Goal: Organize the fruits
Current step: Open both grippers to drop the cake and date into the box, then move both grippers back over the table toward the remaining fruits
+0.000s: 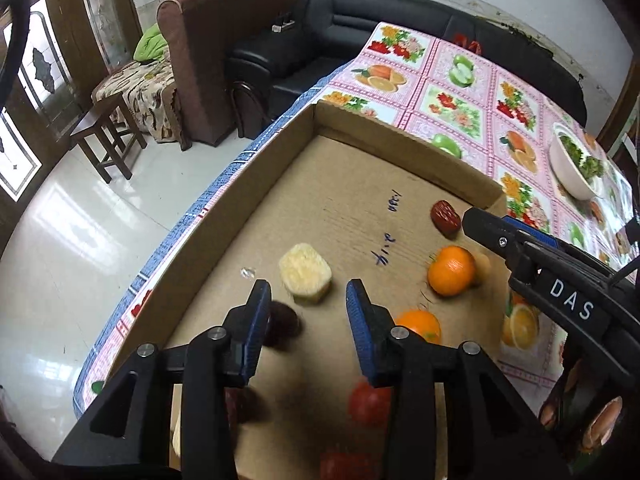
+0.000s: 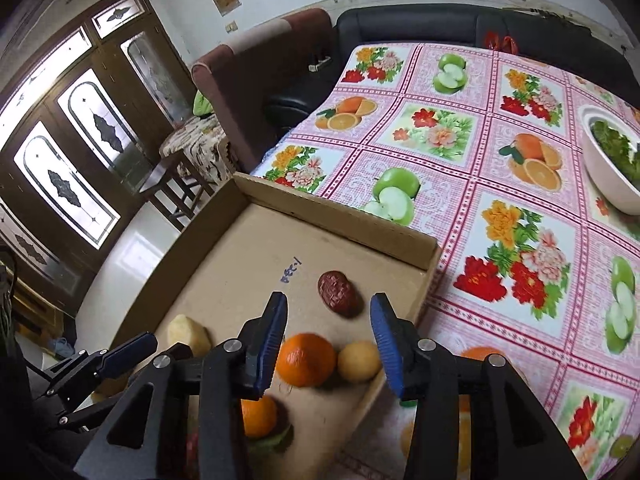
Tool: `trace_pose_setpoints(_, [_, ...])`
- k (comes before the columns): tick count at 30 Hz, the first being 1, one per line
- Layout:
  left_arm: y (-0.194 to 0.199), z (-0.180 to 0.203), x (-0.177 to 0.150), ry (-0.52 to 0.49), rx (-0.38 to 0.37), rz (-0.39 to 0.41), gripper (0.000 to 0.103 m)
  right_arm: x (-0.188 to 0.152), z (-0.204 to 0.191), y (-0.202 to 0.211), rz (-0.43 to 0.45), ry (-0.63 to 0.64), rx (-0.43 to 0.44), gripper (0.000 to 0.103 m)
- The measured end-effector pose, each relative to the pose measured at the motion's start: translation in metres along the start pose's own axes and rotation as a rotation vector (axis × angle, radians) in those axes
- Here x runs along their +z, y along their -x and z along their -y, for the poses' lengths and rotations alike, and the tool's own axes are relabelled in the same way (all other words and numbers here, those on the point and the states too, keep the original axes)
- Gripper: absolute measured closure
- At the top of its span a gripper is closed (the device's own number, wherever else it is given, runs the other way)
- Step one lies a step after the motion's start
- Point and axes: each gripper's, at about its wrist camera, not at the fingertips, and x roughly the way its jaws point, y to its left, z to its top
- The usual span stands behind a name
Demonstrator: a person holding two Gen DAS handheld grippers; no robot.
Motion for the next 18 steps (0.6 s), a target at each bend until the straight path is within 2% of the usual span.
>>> trace_pose_setpoints(11, [0.033, 0.005, -0.022, 0.001, -0.035, 0.047, 0.066, -0.031, 0.011, 0.05, 0.05, -0.026, 0.016, 0.058])
trace_pose_setpoints(18, [0.046, 0.018, -0.033, -0.021, -0.055, 0.065, 0.066, -0.062, 0.041, 0.089, 0.093, -0.075, -0.005, 0.058])
